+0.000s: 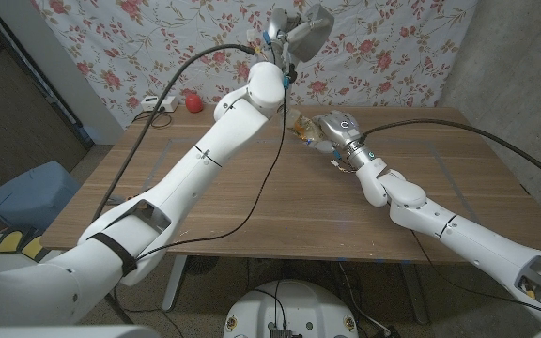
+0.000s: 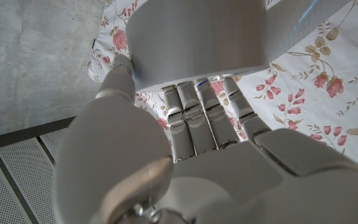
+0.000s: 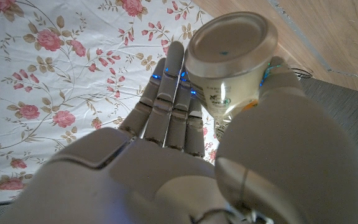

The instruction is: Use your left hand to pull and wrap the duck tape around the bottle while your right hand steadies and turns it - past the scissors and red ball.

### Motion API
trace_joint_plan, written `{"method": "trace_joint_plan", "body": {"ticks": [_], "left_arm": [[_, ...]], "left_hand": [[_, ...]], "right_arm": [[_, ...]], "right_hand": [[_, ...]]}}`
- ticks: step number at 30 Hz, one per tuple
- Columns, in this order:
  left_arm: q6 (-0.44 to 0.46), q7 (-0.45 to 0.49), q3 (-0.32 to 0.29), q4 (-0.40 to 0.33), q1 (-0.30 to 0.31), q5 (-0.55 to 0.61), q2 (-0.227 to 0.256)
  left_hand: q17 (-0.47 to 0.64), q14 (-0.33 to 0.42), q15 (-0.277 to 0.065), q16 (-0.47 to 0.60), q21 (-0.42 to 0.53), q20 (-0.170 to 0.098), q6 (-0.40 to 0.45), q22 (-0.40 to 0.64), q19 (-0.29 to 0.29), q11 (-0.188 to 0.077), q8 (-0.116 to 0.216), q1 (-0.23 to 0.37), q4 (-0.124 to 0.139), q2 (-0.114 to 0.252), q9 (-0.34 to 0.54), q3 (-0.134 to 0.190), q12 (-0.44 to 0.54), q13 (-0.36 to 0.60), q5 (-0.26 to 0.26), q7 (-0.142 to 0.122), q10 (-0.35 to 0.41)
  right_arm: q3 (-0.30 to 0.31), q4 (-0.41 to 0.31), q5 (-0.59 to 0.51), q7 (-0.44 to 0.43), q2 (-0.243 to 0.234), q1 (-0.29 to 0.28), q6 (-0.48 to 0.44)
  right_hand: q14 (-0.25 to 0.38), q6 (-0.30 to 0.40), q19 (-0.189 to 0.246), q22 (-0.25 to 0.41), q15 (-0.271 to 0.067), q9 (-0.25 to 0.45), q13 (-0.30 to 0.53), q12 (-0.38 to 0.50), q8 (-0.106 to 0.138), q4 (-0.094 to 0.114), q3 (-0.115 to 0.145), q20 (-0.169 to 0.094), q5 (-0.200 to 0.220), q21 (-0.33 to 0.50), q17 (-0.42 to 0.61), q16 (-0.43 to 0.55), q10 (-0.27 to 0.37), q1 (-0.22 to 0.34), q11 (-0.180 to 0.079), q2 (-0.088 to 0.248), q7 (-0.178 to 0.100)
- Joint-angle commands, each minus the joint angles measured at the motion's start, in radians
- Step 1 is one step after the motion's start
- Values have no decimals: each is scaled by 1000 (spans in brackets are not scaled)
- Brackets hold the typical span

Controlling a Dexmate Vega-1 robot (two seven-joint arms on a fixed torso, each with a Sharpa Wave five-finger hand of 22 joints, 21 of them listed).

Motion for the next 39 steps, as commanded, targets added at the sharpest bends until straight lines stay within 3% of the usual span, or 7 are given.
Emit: {"method": "trace_joint_plan", "body": {"ticks": [1,24,39], "left_arm": [[26,-2,46,23,-54,34,-33],[74,-32,80,-42,-71,73,-45],[214,-54,99,-220,-34,121,5]], "left_hand": [[0,10,-127,1,6,-6,17,5,0,-96,7,197,-1,182,1,-4,-1,4,-2,-2,99],[0,23,-123,4,17,-15,39,5,1,-85,5,207,-2,175,-1,-11,3,2,-4,11,127],[-4,34,-117,2,25,-18,55,5,0,-82,3,215,-4,171,-2,-11,4,-2,-5,26,147]], "right_arm": [[-22,42,6,6,14,43,51],[-49,121,21,13,42,112,123],[-54,160,58,50,46,142,141]], "right_hand": [[138,298,-1,3,-221,6,1,5,0,3,0,-122,8,11,3,-4,219,147,-188,260,-225],[143,300,-7,1,-221,9,7,-1,-7,8,-10,-122,10,23,7,-14,223,153,-187,263,-226],[145,304,-10,0,-221,10,5,-7,-11,9,-15,-121,11,30,11,-20,227,161,-185,264,-223]]}}
